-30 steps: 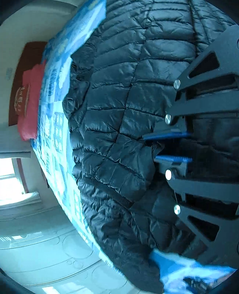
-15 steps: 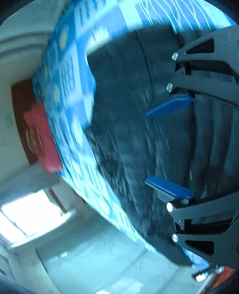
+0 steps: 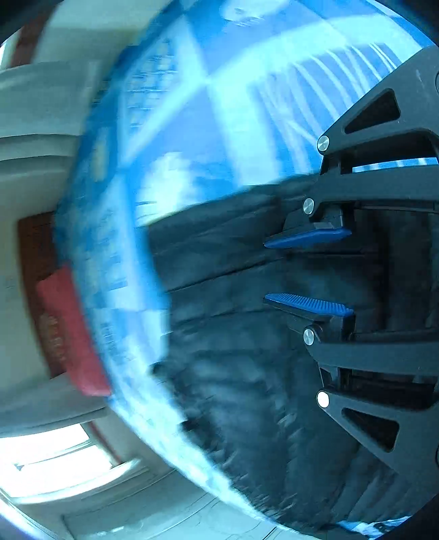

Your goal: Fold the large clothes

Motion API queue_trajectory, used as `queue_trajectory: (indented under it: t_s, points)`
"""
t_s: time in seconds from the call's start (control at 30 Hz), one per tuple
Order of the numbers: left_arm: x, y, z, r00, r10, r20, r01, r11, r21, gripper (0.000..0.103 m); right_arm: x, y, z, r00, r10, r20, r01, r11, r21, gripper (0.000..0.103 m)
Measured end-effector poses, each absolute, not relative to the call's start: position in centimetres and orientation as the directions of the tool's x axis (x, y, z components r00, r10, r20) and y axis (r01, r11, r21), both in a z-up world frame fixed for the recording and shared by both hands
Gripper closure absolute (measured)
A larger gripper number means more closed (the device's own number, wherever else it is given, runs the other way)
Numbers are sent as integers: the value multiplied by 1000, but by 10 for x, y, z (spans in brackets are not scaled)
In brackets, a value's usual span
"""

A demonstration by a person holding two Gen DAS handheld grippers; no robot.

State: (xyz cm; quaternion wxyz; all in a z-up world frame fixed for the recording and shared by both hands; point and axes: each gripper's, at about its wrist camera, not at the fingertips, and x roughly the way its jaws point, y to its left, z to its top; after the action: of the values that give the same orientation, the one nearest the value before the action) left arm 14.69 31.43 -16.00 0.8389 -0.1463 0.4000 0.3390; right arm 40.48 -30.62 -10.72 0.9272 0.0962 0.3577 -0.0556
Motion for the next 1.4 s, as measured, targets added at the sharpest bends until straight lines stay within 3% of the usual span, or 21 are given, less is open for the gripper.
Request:
queue_trajectory:
  t_s: [0.1,0.2,0.37,0.43,0.5,0.63,0.87,1.07,1.27,1.4]
  points:
    - [146,315,-160,450,452,-770,-686,727,26,4,434,-317,-109,727,-43,-685,181,975,130,72]
    - [147,314,-160,450,452,-770,-686,727,26,4,465,-331,-148,617,-56,-785,227,968,110,72]
    - [147,314,-160,450,453,-770,-686,727,28,4,464,-326,-124,674,-54,-737,221,966,132,72]
    - [147,315,-160,449,454,-769,-686,727,29,4,474,-323,-115,698,-66,-713,209,971,115,68]
    - [146,316,-160,450,451,-770,-686,727,25,4,488,-323,-120,689,-65,-721,202,974,105,52]
    - [147,314,-160,449,453,-770,-686,727,28,4,509,-330,-152,606,-76,-792,242,966,93,52]
    - [147,314,-160,452,452,-769,-686,727,25,4,433,-288,-117,702,-69,-709,213,970,116,52]
    - [146,315,-161,454,450,-769,-686,727,21,4,398,-255,-136,686,-44,-726,154,984,86,46]
    - [145,316,-161,455,448,-770,-686,727,17,4,406,-239,-152,663,-95,-742,133,991,-9,31]
    - [145,315,-161,454,448,-770,-686,727,19,4,407,-239,-160,666,-93,-740,127,992,-10,28]
